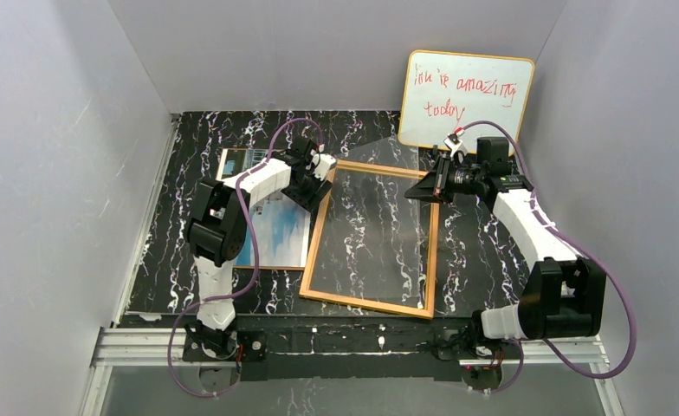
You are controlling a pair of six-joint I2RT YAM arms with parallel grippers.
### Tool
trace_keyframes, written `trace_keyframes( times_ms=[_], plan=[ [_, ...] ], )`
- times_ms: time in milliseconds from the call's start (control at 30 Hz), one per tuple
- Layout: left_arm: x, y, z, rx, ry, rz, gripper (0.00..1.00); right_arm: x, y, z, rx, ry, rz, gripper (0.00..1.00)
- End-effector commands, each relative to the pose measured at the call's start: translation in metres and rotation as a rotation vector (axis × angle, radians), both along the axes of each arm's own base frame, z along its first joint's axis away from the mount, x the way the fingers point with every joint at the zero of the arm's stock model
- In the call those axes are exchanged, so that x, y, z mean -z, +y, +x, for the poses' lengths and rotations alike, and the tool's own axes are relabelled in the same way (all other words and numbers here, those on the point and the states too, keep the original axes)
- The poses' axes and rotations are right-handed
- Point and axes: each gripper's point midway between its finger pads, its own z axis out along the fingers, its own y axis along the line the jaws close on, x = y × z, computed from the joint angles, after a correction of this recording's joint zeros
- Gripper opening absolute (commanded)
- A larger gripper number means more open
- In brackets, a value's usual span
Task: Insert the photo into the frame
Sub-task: Place the photo frame item in the photo frame.
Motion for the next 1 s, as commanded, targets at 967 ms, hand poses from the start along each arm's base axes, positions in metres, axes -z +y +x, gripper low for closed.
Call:
trace_keyframes(
  times_ms=[967],
  plan=[
    [0.013, 0.006, -0.025, 0.013, 0.092, 0.016, 0.61, 0.078, -0.039, 0.015, 0.146, 0.165, -0.217, 0.01]
  ],
)
